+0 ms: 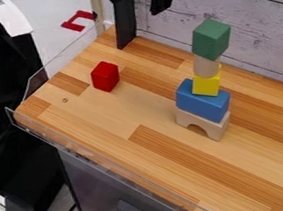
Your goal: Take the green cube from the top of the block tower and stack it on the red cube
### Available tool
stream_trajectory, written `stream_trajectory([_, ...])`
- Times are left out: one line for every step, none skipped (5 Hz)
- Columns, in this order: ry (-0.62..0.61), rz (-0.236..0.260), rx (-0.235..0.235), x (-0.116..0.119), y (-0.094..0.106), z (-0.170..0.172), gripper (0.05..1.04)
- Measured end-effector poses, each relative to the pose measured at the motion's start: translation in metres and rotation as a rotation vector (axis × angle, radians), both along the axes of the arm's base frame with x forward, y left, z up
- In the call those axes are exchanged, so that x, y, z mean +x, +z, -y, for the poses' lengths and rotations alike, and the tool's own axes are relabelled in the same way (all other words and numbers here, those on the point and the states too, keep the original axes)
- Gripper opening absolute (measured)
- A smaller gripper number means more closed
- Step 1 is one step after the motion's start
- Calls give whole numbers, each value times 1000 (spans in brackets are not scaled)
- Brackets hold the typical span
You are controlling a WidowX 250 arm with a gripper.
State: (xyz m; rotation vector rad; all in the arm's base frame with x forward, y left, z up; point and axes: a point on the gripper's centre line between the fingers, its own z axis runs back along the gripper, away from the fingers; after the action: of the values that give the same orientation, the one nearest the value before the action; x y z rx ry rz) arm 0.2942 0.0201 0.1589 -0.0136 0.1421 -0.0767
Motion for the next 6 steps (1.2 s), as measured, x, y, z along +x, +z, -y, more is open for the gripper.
stream_trajectory([2,-35,-5,-1,-10,1,999])
stream_trajectory([27,-27,-13,-3,-5,3,999])
stream_trajectory([38,45,-11,-9,13,4,999])
stream_trajectory([2,103,37,-17,35,21,999])
stream_trajectory([-70,126,84,-17,44,44,999])
stream_trajectory([-135,92,73,-11,33,65,999])
